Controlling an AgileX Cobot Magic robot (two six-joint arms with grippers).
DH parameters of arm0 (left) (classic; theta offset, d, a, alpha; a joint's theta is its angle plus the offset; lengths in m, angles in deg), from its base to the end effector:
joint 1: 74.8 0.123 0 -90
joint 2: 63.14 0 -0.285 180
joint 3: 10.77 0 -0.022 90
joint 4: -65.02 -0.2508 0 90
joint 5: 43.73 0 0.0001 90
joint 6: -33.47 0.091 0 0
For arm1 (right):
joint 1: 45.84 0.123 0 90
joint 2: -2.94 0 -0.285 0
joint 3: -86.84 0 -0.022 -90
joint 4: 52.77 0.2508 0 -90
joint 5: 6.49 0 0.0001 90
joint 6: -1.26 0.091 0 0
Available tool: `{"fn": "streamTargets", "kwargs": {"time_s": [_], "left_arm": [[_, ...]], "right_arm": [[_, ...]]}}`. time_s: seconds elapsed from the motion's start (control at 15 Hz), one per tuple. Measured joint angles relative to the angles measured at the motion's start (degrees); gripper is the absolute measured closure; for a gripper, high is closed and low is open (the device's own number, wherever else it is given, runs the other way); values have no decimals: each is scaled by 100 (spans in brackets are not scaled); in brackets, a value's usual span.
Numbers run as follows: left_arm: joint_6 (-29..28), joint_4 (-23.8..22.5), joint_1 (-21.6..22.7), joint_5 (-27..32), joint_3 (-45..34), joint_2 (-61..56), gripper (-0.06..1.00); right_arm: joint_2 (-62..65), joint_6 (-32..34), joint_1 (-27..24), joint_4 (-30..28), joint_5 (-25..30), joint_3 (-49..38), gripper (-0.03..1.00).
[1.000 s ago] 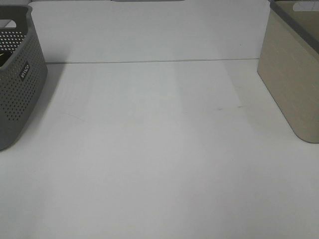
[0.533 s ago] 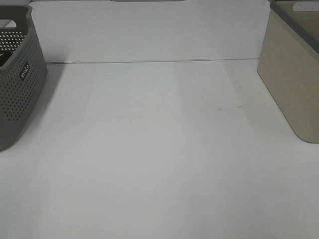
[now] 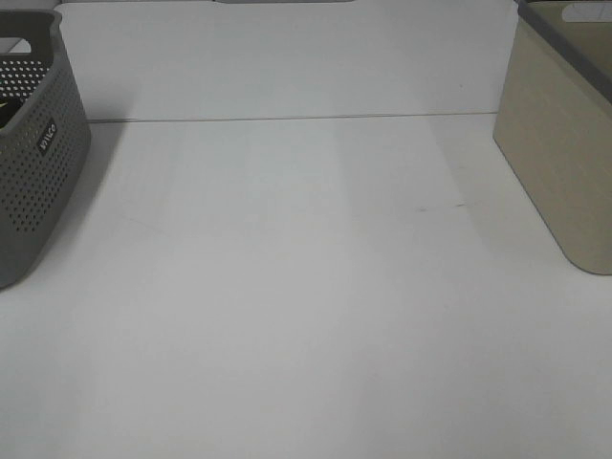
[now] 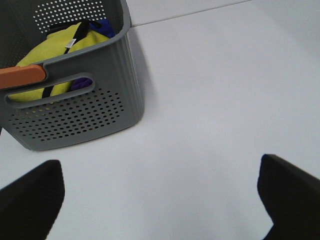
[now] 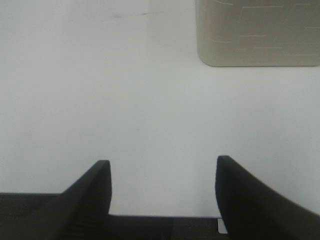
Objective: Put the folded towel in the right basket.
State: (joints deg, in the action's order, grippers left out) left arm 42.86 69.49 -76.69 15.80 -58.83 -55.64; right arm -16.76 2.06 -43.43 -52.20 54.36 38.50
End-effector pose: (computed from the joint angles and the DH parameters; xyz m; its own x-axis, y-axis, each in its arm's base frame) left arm -0.0061 -0.0059 0.2817 -0.4077 0.1372 -0.9027 0.1454 0.9858 0.0841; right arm 0.0268 0.0019 0.2761 -0.6281 -0.0076 -0.7781 -0.0370 0.9991 0.0201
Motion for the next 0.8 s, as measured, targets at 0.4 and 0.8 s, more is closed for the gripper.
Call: {"fn": "streamTargets", "kwargs": {"time_s": [0.4,0.8], "left_arm": [[0,0,0,0,0,0,-4],[0,0,0,0,0,0,-4]], "right_arm": [[957,0,-413,69,-11,0,40],[1215,0,-413,74,-6,0,40]]}}
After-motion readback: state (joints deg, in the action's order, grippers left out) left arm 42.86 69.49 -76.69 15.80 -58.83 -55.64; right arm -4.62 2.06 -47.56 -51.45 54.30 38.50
